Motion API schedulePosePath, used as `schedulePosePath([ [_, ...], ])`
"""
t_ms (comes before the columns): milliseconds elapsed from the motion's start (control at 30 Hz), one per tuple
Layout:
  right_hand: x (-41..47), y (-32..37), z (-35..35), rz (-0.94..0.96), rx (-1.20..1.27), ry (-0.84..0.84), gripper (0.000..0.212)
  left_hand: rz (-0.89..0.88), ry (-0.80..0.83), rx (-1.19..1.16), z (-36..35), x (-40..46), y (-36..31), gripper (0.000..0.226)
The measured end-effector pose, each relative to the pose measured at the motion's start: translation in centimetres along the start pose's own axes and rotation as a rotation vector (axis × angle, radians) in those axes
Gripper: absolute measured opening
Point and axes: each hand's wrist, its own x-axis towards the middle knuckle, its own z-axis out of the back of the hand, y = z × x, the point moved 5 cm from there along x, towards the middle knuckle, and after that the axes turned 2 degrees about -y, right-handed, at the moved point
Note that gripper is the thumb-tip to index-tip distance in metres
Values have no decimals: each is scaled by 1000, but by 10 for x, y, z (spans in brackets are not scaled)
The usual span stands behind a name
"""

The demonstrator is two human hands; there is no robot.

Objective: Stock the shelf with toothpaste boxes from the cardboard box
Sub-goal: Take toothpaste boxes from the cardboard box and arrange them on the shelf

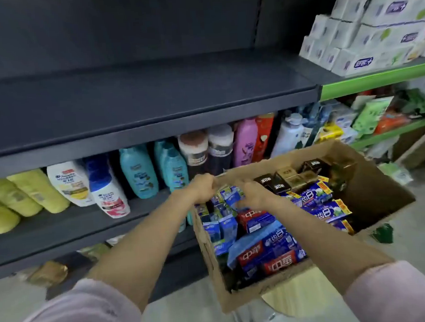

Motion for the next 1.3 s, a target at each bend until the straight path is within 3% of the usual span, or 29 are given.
schedulePosePath([
  [67, 8, -7, -6, 59, 35, 23, 61, 31, 59, 90, -17, 7, -2, 34],
  [167, 13, -18, -12, 63, 100, 5, 50, 33, 118, 220, -42, 13, -6, 33],
  [333, 13, -25, -17, 107, 182, -14, 43, 106, 20, 439, -58, 21, -18, 46],
  [467, 14, -30, -20, 111, 248, -13, 46, 177, -78, 445, -63, 23, -24, 44],
  [633, 17, -39, -20, 83, 256, -41, 40, 290, -203, 386, -63, 19, -23, 50],
  [800, 20, -44, -18, 105, 395, -35, 35, 291, -169, 255, -61, 22, -16, 49],
  [967, 7, -38, -12, 211, 613, -66, 32, 117, -233, 58, -40, 10, -10, 48],
  [1300, -22, 41, 80, 397, 938, -432, 22, -108, -594, -401, 80, -51, -38, 48],
])
